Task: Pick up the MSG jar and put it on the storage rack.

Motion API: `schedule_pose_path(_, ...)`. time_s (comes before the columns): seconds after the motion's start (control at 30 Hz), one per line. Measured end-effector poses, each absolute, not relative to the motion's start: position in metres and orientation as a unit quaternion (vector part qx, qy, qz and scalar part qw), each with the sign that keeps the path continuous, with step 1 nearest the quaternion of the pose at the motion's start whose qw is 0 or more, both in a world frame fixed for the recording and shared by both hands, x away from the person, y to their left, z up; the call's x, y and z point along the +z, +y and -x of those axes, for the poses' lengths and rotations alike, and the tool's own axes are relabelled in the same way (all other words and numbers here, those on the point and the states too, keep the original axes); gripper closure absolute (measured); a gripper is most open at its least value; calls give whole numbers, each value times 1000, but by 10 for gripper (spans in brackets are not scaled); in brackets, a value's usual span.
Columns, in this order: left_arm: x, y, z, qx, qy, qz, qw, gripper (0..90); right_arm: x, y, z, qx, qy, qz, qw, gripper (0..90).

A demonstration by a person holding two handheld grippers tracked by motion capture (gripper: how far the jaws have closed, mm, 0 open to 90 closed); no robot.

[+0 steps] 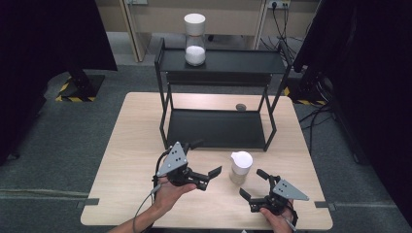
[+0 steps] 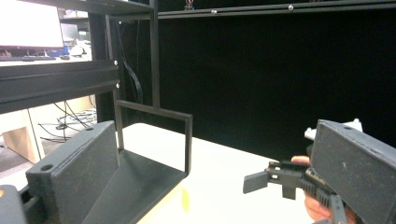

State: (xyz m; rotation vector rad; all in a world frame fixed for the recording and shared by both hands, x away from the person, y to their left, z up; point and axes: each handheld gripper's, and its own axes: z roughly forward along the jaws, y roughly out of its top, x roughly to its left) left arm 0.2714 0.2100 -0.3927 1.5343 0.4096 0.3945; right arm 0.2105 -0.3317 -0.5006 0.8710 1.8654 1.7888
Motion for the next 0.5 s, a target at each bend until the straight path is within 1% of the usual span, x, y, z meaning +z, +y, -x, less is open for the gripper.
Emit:
schedule_pose_path(0.23, -409, 211, -266, 182, 177, -679, 689, 6, -500, -332, -210, 642, 669, -312, 206, 4)
schedule_pose_path(0.5, -428, 215, -260, 172, 181, -677, 693, 7, -500, -332, -210, 642, 669, -313, 206, 4)
